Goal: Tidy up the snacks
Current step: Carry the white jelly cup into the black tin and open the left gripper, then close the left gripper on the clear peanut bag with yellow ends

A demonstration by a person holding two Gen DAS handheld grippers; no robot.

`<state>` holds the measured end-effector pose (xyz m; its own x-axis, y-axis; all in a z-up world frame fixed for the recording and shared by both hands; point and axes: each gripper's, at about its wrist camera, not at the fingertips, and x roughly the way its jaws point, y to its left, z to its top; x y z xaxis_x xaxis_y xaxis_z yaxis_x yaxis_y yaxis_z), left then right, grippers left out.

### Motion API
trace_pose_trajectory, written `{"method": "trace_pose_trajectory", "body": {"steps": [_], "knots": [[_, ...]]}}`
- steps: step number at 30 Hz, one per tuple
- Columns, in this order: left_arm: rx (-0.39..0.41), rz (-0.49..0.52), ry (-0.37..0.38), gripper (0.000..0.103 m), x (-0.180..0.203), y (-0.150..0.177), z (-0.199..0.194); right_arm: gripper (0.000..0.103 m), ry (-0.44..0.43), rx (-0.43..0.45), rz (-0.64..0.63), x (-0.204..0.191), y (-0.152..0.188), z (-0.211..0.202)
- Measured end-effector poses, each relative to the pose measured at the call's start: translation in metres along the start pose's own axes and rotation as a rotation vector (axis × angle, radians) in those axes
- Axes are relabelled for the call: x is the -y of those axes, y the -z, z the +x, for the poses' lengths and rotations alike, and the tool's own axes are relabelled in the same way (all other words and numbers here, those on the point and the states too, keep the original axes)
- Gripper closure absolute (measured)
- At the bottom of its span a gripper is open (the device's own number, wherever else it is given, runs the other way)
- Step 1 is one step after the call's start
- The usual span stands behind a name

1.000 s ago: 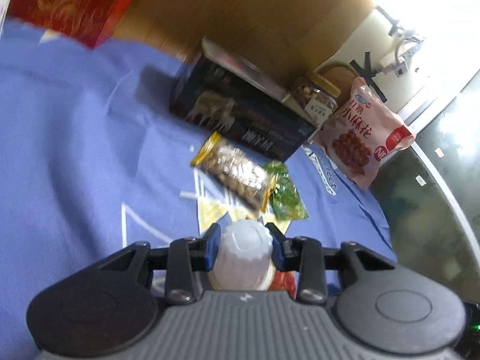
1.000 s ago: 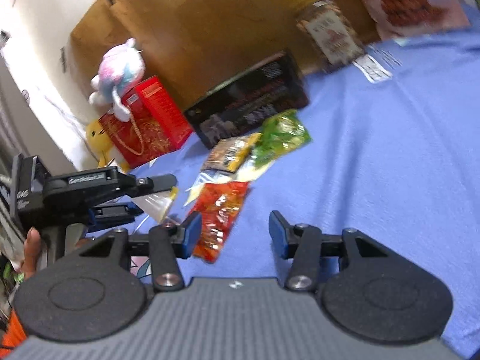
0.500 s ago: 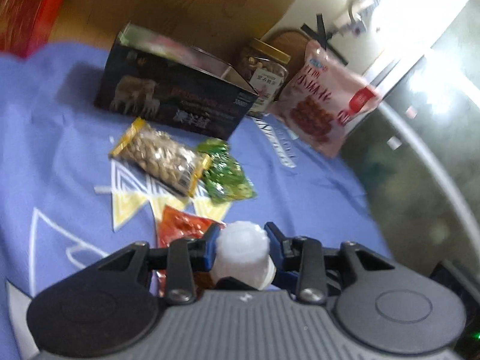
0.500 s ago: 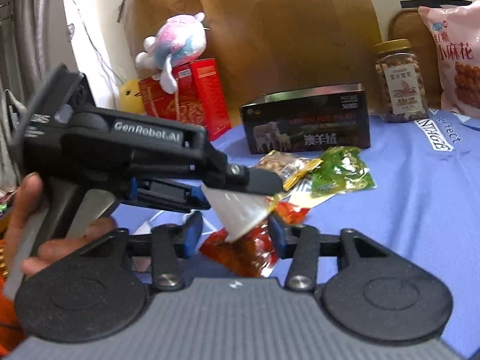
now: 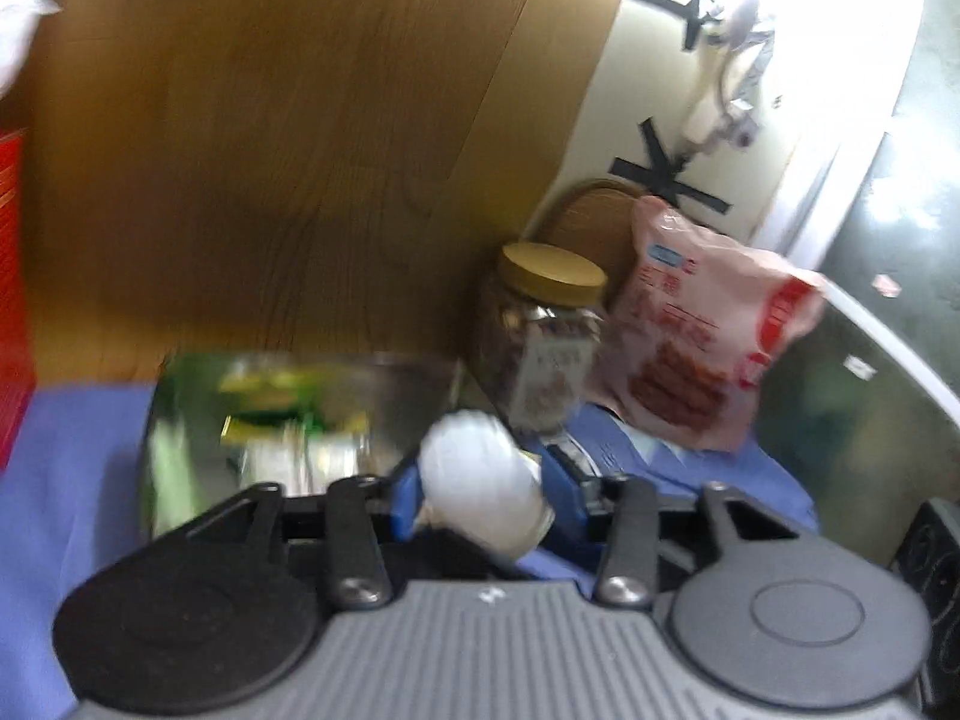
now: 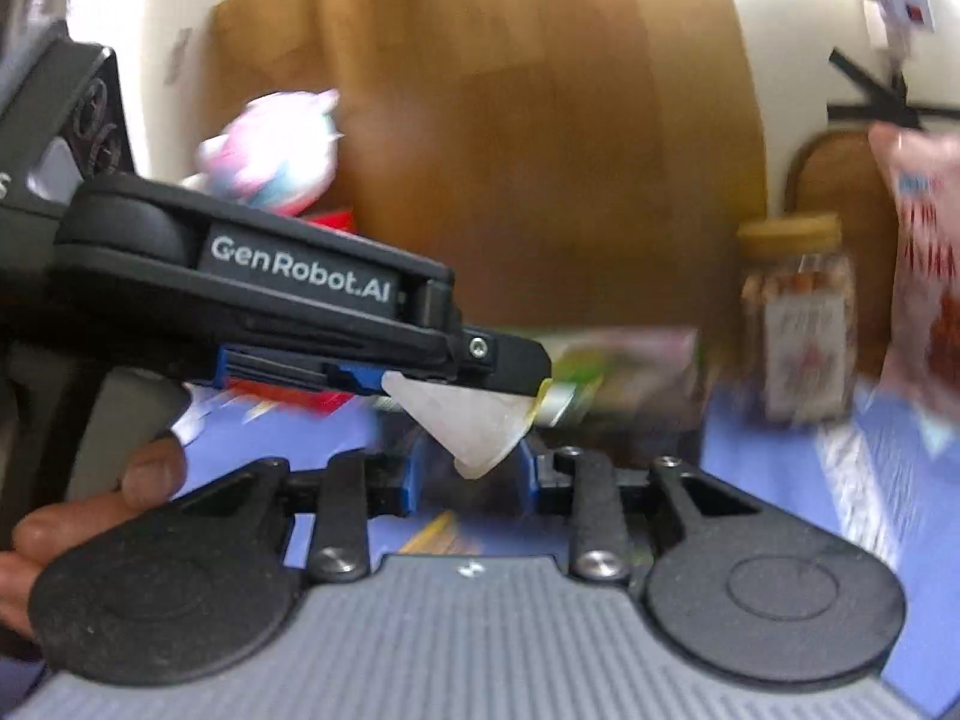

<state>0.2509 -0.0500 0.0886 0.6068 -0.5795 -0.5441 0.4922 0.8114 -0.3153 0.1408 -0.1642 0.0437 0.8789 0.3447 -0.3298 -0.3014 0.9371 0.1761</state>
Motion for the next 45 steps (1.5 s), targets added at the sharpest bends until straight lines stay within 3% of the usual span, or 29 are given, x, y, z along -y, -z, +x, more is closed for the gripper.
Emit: {"method": "trace_pose_trajectory", "body": {"steps": [1,3,5,9,13,16,18,19,20,22,23,25,28,31,38,45], "knots": [[-0.008,0.006,-0.031,0.046,-0.002,-0.006,0.014,0.068,0.035,0.016,-0.010,0.008,-0.009,0.015],[-0.017,0.009,-0.115,0.048,-0.008,-0.010,0.028,0.056,0.107,0.007,-0.029,0.024,-0.016,0.037],[0.034,-0.003,-0.100,0.046,-0.018,-0.002,0.014,0.053,0.207,-0.003,-0.009,0.043,-0.013,0.040],[0.065,-0.037,-0.049,0.046,-0.042,0.033,-0.027,0.053,0.053,-0.041,0.233,0.075,0.025,-0.014],[-0.025,-0.065,-0.072,0.046,-0.061,0.067,-0.031,0.053,-0.064,-0.121,0.370,0.081,0.061,-0.036],[-0.083,-0.105,-0.077,0.044,-0.071,0.087,-0.025,0.055,-0.083,-0.188,0.376,0.066,0.073,-0.030],[-0.099,-0.107,-0.064,0.037,-0.075,0.095,-0.019,0.057,-0.106,-0.214,0.360,0.053,0.076,-0.024],[-0.112,-0.110,-0.090,0.029,-0.076,0.098,-0.013,0.058,-0.111,-0.221,0.340,0.047,0.075,-0.023],[-0.123,-0.124,-0.104,0.029,-0.078,0.103,-0.008,0.058,-0.108,-0.229,0.322,0.041,0.075,-0.021],[-0.101,-0.092,-0.088,0.034,-0.071,0.110,-0.009,0.058,-0.126,-0.269,0.330,0.033,0.076,-0.015],[-0.109,-0.076,-0.076,0.044,-0.065,0.113,-0.009,0.058,-0.143,-0.289,0.343,0.031,0.077,-0.006],[-0.123,-0.069,-0.050,0.052,-0.052,0.118,-0.011,0.058,-0.145,-0.278,0.347,0.026,0.075,0.001],[-0.132,-0.096,-0.043,0.055,-0.044,0.121,-0.018,0.076,-0.103,-0.277,0.311,0.017,0.073,0.004],[-0.128,-0.110,0.005,0.055,-0.037,0.124,-0.028,0.081,-0.098,-0.260,0.311,0.020,0.076,-0.012],[-0.105,-0.052,0.071,0.055,0.018,0.137,-0.048,0.081,-0.079,-0.173,0.358,0.028,0.081,-0.071],[-0.159,-0.037,0.126,0.055,0.053,0.168,-0.045,0.082,-0.006,-0.155,0.335,0.026,0.100,-0.126]]}}
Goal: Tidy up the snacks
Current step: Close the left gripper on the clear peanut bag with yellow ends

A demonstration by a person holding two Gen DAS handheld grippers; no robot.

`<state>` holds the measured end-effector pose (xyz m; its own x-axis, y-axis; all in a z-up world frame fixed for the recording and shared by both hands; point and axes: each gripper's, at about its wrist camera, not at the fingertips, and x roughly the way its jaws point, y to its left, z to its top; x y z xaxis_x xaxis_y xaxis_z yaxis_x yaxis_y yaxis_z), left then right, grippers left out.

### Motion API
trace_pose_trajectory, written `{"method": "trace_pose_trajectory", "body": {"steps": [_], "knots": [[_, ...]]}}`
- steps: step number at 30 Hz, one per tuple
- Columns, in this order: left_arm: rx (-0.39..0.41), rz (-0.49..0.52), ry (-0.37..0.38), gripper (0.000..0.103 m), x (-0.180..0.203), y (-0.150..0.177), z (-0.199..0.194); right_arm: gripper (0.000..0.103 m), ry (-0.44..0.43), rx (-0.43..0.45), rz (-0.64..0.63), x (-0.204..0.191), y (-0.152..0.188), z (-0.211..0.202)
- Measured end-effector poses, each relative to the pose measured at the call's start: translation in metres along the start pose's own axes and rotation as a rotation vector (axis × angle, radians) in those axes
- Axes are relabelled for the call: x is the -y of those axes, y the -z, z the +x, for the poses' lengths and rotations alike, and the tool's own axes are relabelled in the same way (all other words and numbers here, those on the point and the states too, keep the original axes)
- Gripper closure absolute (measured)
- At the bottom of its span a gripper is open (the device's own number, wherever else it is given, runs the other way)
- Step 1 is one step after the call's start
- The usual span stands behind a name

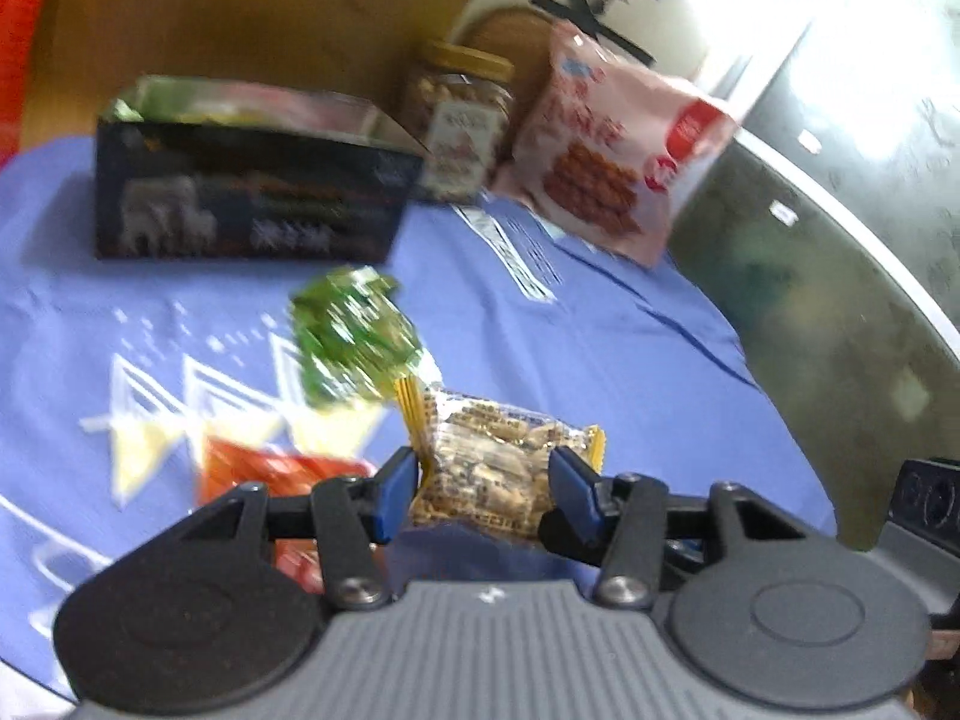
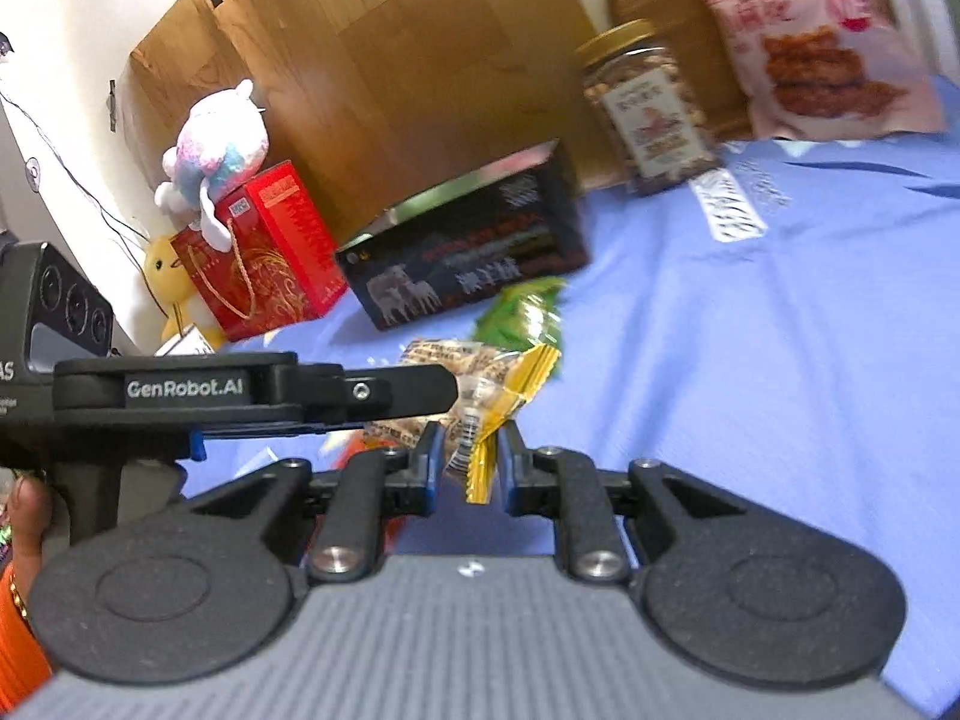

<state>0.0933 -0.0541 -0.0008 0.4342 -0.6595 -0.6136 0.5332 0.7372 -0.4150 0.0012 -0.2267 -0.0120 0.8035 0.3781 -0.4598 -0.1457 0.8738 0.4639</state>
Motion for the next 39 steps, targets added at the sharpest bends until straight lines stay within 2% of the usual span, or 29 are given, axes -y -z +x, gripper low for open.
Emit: {"method": "trace_pose_trajectory", "body": {"steps": [6,9,12,14,16,23,39], "knots": [[-0.056,0.014,-0.003,0.055,0.014,0.018,0.018,0.082,0.034,-0.014,0.051,0.019,0.017,-0.015],[-0.053,0.039,-0.021,0.055,0.018,0.020,0.018,0.080,0.048,-0.015,0.041,0.022,0.022,-0.019],[-0.030,0.046,-0.043,0.050,0.018,0.016,0.013,0.076,0.056,-0.011,-0.002,0.021,0.024,-0.022],[-0.009,0.040,-0.056,0.044,0.014,0.014,0.007,0.063,0.071,-0.010,-0.042,0.018,0.026,-0.023],[-0.008,0.035,-0.067,0.043,0.010,0.012,0.006,0.058,0.087,-0.009,-0.096,0.013,0.029,-0.022],[-0.030,0.054,-0.064,0.043,0.011,0.014,0.012,0.057,0.127,-0.003,-0.217,0.004,0.038,-0.020],[-0.038,0.105,-0.047,0.040,0.022,0.018,0.023,0.057,0.171,0.030,-0.218,0.004,0.039,-0.024]]}}
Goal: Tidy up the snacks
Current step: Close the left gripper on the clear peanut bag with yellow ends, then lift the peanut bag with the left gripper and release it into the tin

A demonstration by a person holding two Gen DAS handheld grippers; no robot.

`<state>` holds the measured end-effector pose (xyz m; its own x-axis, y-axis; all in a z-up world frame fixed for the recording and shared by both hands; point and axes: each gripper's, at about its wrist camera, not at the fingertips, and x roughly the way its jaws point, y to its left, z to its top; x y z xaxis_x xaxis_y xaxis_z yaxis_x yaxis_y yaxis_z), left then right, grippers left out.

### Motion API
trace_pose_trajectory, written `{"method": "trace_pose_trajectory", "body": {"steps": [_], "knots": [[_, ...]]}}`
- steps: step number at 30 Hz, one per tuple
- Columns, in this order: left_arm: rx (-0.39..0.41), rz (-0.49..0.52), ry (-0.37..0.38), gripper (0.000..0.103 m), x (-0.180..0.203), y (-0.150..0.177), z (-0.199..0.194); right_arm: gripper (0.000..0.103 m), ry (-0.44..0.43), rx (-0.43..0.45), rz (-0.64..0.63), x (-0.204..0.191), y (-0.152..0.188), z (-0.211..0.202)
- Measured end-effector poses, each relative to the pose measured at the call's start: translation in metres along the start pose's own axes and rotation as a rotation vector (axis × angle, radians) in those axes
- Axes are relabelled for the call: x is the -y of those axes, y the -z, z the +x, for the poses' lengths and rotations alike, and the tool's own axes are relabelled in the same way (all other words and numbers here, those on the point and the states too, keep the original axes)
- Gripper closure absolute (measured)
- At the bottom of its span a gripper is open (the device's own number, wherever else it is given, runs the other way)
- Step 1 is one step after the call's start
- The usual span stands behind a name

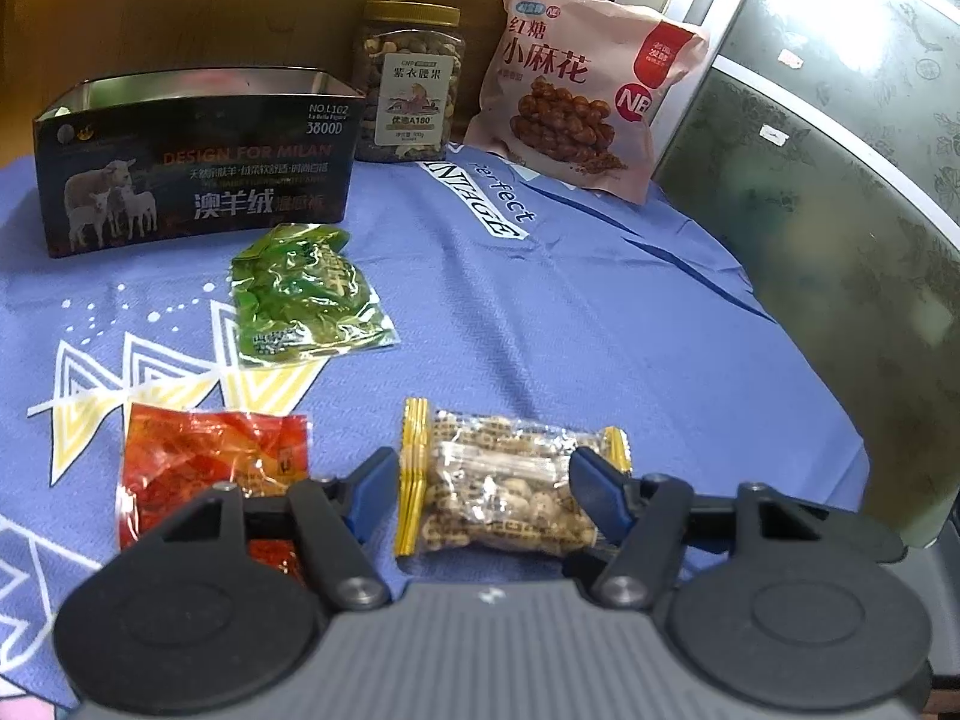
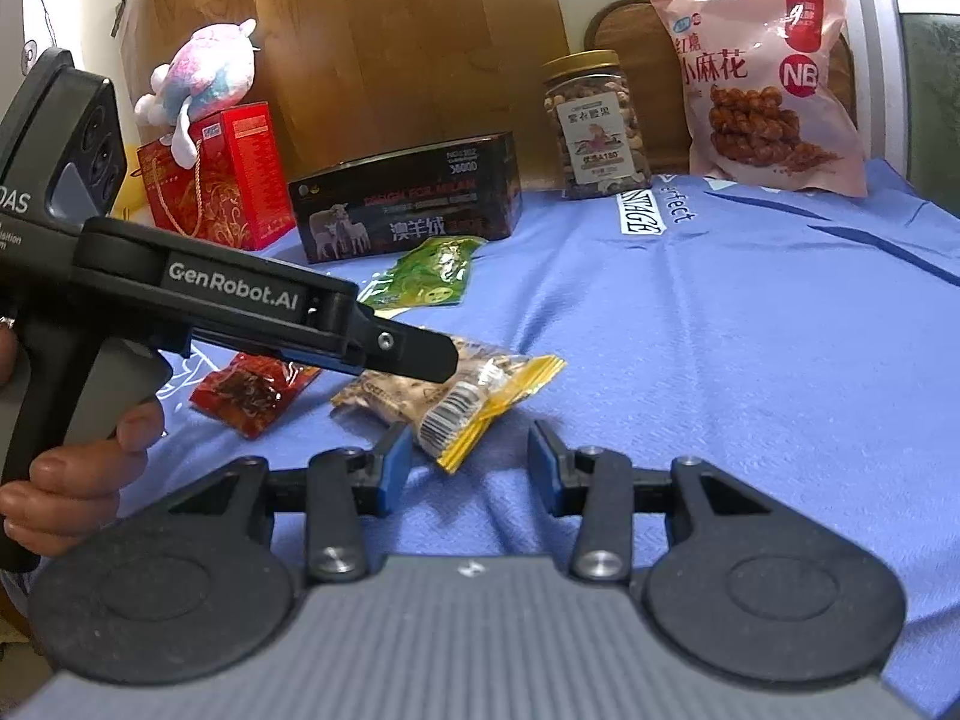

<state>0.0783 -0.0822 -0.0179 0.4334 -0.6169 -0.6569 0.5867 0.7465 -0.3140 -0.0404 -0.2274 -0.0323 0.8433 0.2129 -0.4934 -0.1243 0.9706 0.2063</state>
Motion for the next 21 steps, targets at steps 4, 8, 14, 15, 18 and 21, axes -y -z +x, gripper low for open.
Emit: {"method": "trace_pose_trajectory", "body": {"steps": [4,8,14,15,18,21], "knots": [[-0.002,0.004,-0.002,0.040,-0.0007,-0.0003,-0.0016,0.057,0.004,0.001,-0.008,-0.0024,-0.0002,0.0007],[-0.001,0.014,-0.006,0.040,0.0019,0.0007,-0.0010,0.057,0.003,0.004,-0.007,-0.0039,0.0003,0.0009],[0.001,0.014,-0.002,0.038,0.0019,0.0016,-0.0005,0.057,0.003,0.006,-0.009,-0.0042,0.0005,0.0011],[0.001,0.015,-0.002,0.038,0.0017,0.0017,-0.0006,0.057,0.004,0.005,-0.011,-0.0048,0.0003,0.0013],[0.001,0.014,0.001,0.038,0.0016,0.0023,-0.0014,0.057,0.005,0.004,-0.017,-0.0054,0.0001,0.0013],[0.007,0.002,0.005,0.038,-0.0013,0.0024,-0.0049,0.057,0.007,0.005,-0.021,-0.0061,0.0001,0.0013]]}}
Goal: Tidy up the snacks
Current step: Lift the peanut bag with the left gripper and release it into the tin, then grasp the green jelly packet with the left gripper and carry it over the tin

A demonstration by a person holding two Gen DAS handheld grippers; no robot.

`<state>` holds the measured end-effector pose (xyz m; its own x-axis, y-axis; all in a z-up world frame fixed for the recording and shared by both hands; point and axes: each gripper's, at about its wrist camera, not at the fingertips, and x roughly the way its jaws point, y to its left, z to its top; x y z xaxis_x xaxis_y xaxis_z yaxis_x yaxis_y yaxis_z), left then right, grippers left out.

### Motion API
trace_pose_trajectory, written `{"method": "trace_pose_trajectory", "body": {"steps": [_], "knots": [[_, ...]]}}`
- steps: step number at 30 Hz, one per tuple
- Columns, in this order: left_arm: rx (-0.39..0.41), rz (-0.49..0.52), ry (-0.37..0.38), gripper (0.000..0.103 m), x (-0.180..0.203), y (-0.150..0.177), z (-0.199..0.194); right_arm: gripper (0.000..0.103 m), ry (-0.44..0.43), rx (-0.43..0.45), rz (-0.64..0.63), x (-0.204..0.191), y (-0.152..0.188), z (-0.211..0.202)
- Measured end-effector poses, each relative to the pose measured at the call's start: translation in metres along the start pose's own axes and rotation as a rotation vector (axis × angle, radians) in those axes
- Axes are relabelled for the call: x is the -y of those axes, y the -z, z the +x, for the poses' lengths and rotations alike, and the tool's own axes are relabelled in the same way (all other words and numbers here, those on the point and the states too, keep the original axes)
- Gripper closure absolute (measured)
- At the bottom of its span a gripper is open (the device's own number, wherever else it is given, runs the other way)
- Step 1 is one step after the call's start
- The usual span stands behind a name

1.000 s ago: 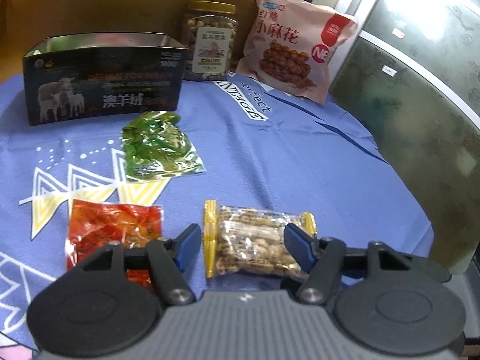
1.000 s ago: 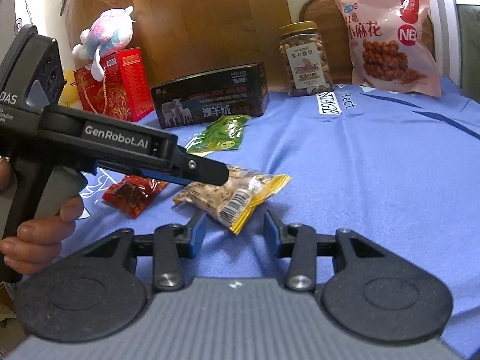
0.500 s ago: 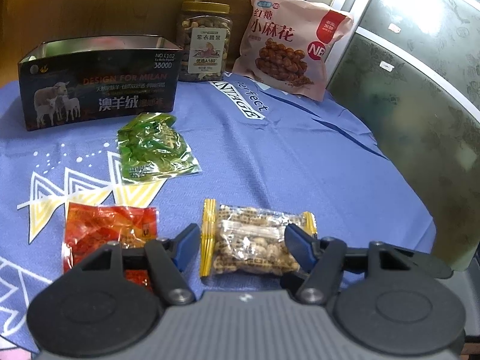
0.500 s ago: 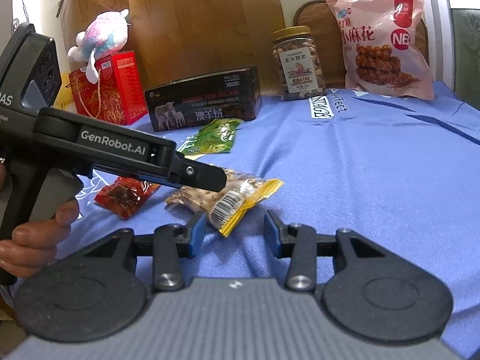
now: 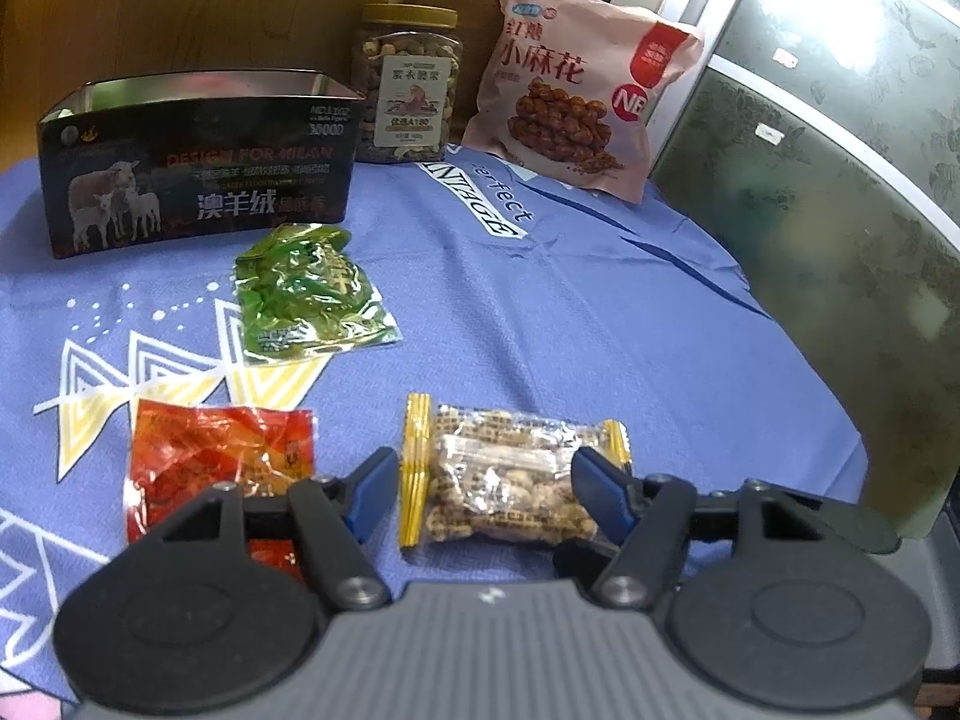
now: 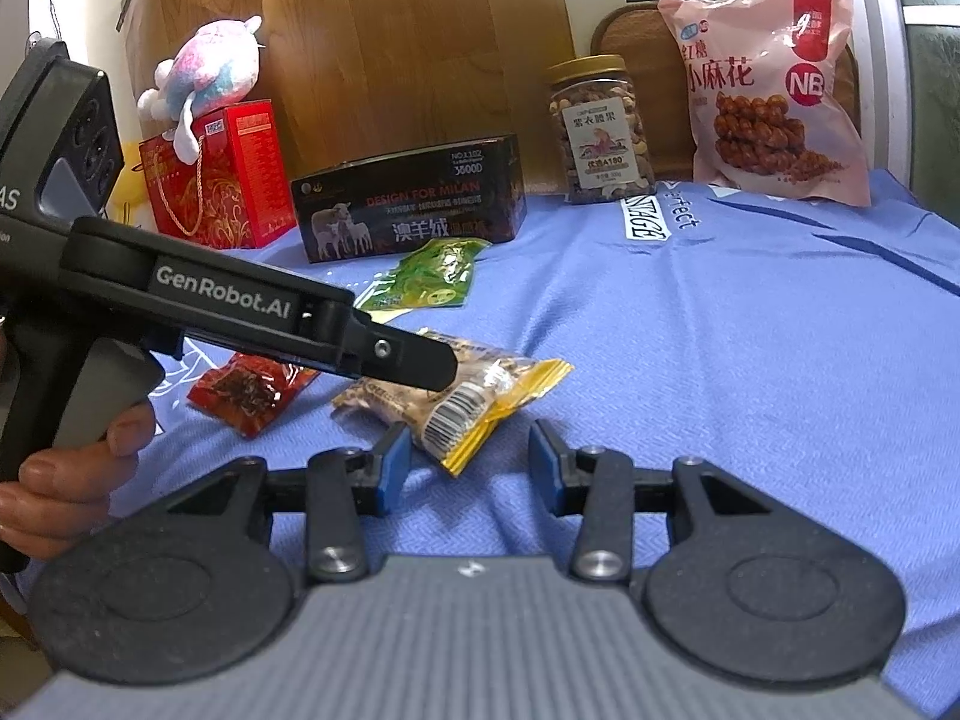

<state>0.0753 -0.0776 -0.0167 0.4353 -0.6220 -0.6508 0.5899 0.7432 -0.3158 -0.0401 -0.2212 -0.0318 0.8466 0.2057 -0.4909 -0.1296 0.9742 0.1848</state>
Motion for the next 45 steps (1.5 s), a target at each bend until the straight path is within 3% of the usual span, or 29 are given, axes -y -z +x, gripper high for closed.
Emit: {"method": "trace_pose_trajectory", "body": {"steps": [3,6,8,10,13,18,26,27,29,32,34,37,42,45], "knots": [[-0.005,-0.008,0.005,0.044,-0.002,-0.001,0.000,0.057,0.002,-0.002,-0.003,-0.001,-0.001,0.000],[-0.006,0.032,0.002,0.059,0.003,0.001,0.003,0.057,-0.006,-0.004,-0.015,-0.005,-0.002,0.004],[-0.015,0.015,0.015,0.064,0.002,-0.001,0.001,0.065,0.002,-0.002,-0.033,-0.010,-0.003,0.007],[-0.005,-0.003,0.029,0.064,-0.002,-0.004,-0.005,0.071,0.019,-0.002,-0.032,-0.011,-0.005,0.009],[0.039,0.000,0.030,0.065,-0.007,-0.015,-0.020,0.071,-0.013,0.016,-0.003,-0.008,-0.015,0.009],[0.128,-0.008,0.002,0.065,-0.026,-0.060,-0.044,0.071,-0.034,0.093,-0.076,-0.017,-0.050,0.023],[0.277,-0.037,-0.138,0.065,-0.081,-0.143,-0.040,0.071,-0.095,0.168,-0.184,-0.023,-0.144,0.099],[0.285,-0.039,-0.156,0.064,-0.088,-0.150,-0.035,0.070,-0.105,0.164,-0.184,-0.023,-0.153,0.111],[0.283,-0.053,-0.199,0.051,-0.105,-0.160,-0.019,0.064,-0.116,0.156,-0.185,-0.023,-0.166,0.135],[0.237,-0.101,-0.302,0.054,-0.123,-0.163,-0.005,0.059,-0.041,0.147,-0.203,-0.022,-0.171,0.159],[0.268,-0.129,-0.232,0.053,-0.130,-0.148,-0.023,0.059,-0.038,0.125,-0.147,-0.010,-0.165,0.153],[0.271,-0.125,-0.196,0.052,-0.131,-0.120,-0.043,0.059,-0.114,0.091,-0.034,0.017,-0.140,0.124],[0.114,-0.176,-0.055,0.052,-0.128,-0.086,-0.027,0.059,-0.178,-0.041,0.207,0.053,-0.095,0.099],[0.045,-0.187,-0.040,0.052,-0.118,-0.075,0.000,0.059,-0.182,-0.073,0.276,0.056,-0.085,0.101]]}}
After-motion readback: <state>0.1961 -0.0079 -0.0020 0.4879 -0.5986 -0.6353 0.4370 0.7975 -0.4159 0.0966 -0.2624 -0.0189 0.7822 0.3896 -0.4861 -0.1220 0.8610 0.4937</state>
